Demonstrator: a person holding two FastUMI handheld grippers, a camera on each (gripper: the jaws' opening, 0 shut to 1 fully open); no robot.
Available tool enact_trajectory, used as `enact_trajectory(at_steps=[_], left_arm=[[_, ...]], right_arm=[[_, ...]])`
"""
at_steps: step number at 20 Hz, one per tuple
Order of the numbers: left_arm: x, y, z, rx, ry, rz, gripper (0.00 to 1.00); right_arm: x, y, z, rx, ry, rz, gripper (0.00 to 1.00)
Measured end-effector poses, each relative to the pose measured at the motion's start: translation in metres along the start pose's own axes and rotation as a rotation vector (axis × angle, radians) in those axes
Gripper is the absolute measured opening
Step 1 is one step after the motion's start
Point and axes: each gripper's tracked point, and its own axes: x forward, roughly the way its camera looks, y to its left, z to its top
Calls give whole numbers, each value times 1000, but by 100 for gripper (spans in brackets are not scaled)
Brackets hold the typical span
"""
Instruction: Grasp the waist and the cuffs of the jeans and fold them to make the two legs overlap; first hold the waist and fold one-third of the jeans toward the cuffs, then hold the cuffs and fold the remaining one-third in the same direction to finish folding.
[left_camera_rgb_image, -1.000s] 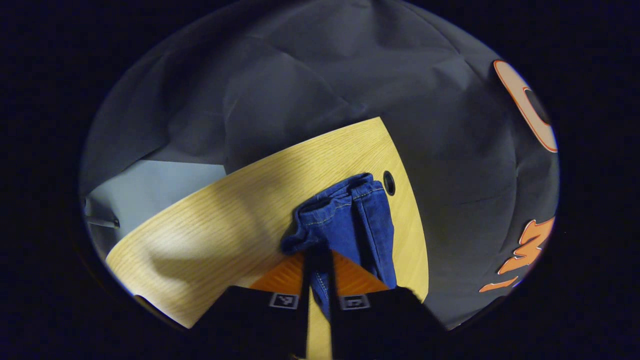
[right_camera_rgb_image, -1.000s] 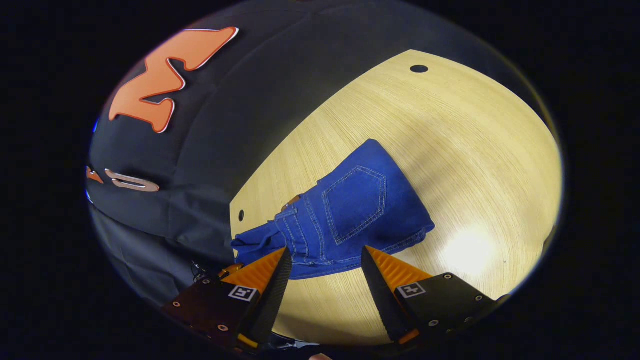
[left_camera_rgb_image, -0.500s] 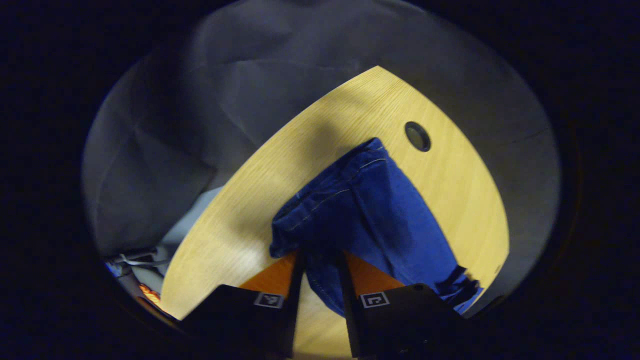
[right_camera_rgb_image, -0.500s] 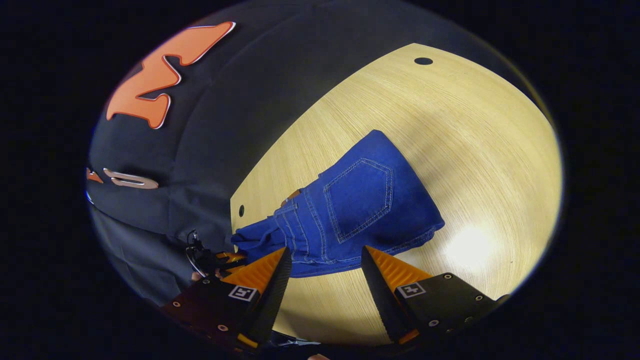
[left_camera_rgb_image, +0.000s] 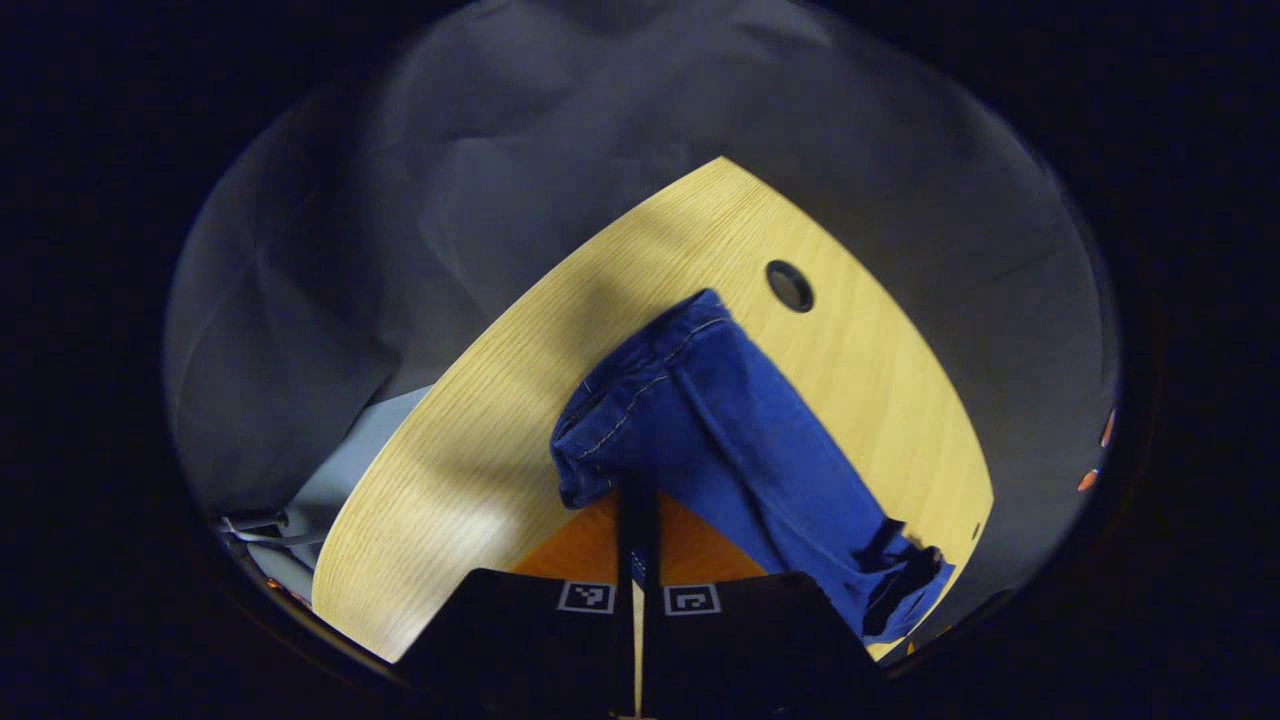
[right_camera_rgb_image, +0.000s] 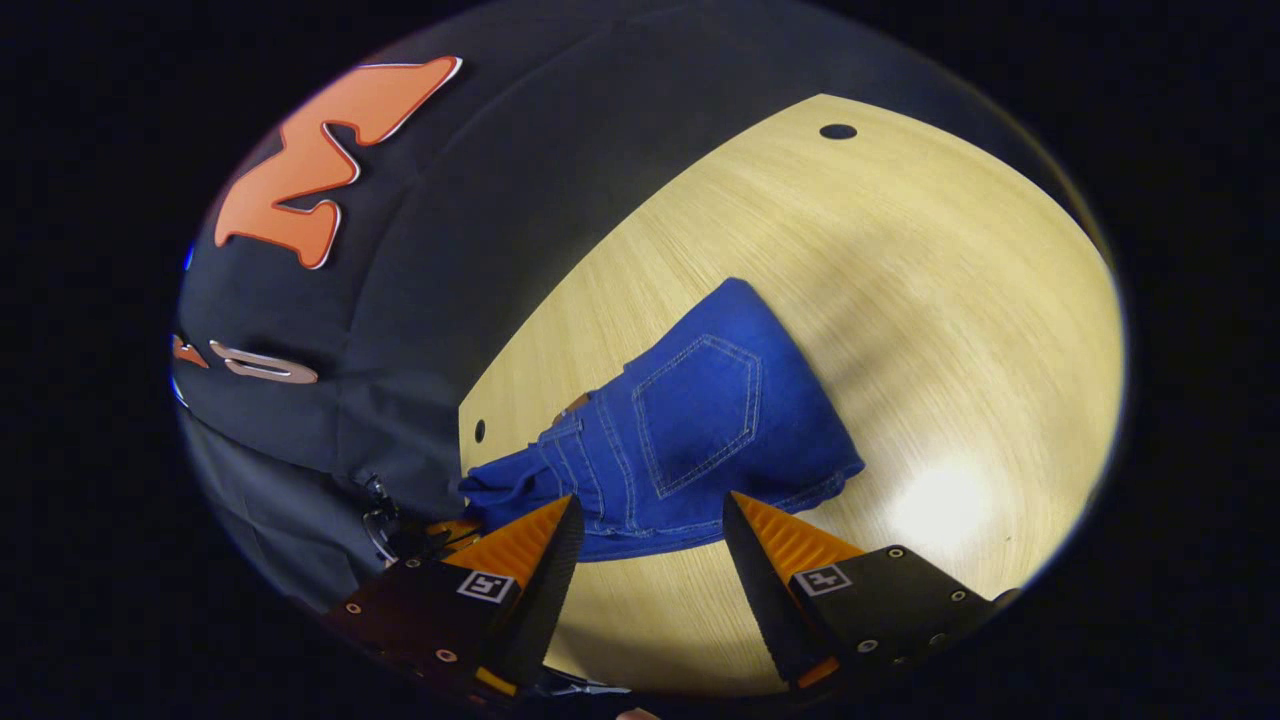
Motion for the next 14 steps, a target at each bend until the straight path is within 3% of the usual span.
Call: enact_trajectory(at_steps=[5, 9, 14], left_arm=[[-39, -32, 3, 74, -101, -69, 3], [-77, -63, 0, 158, -163, -88, 4], [-122, -108, -10, 278, -255, -124, 3]], right_arm=[[-8, -10, 24, -32, -75, -28, 86], [-15, -14, 31, -68, -101, -32, 97], [-21, -18, 33, -119, -99, -24, 98]])
